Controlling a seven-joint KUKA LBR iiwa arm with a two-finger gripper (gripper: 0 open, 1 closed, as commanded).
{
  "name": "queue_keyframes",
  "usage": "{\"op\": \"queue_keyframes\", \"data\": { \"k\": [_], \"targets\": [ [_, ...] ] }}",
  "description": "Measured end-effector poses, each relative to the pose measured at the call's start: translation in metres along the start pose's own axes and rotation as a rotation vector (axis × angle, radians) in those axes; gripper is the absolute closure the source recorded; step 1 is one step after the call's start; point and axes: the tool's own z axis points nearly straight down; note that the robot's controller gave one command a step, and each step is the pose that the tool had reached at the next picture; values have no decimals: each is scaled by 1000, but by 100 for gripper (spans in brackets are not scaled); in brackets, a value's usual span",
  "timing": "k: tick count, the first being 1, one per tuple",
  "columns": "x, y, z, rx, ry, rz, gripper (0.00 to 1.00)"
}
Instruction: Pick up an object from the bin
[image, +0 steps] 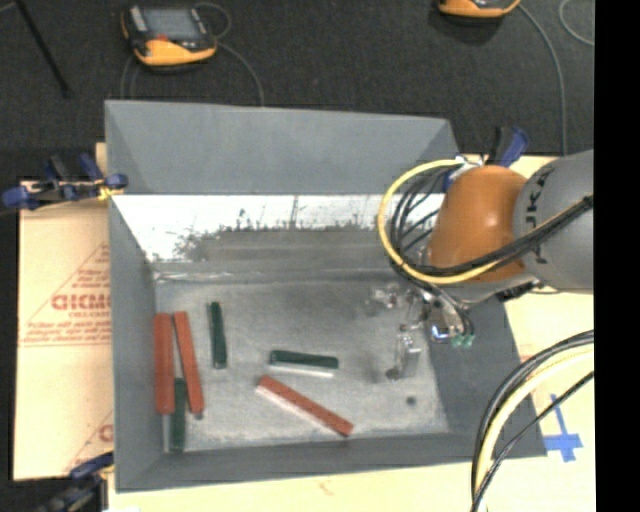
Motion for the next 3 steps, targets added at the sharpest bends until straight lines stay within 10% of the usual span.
{"op": "queue_keyframes", "data": {
  "k": [2, 3],
  "targets": [
    [9, 43, 16, 2, -10, 369, 0],
    [-5, 99, 33, 2, -8, 101, 100]
  ]
}}
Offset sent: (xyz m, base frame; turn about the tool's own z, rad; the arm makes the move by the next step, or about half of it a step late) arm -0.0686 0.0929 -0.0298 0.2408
